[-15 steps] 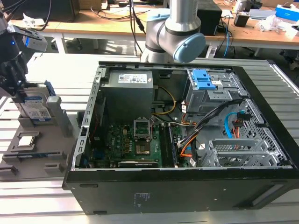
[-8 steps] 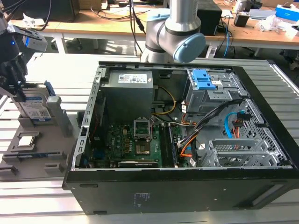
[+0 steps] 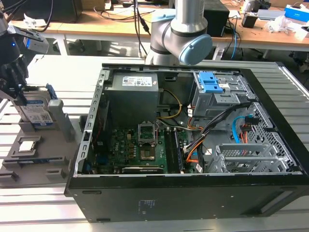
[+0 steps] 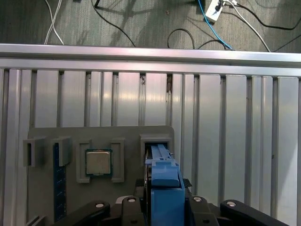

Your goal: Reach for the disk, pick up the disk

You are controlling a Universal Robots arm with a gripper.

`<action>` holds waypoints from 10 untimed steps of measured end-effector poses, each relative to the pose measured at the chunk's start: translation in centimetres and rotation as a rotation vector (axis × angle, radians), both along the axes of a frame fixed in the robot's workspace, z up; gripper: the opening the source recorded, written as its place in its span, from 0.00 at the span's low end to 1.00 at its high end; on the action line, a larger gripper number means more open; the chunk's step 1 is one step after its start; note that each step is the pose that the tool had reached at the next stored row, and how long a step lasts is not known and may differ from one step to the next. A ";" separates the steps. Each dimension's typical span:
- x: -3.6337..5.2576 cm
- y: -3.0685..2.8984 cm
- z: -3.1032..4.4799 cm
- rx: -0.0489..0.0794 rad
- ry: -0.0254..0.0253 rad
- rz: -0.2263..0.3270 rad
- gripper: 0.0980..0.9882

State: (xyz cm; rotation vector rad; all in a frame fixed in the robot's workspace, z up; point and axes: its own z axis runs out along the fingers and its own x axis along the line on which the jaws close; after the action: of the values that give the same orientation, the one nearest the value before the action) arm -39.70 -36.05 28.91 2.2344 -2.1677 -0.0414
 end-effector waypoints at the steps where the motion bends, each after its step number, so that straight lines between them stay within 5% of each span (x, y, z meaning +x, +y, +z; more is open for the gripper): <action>1: 0.00 0.00 0.00 0.000 0.0000 0.000 0.30; 10: 0.01 0.07 1.17 -0.003 0.0005 0.000 0.30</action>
State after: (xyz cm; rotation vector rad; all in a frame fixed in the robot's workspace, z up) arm -39.69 -35.98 30.08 2.2327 -2.1662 -0.0389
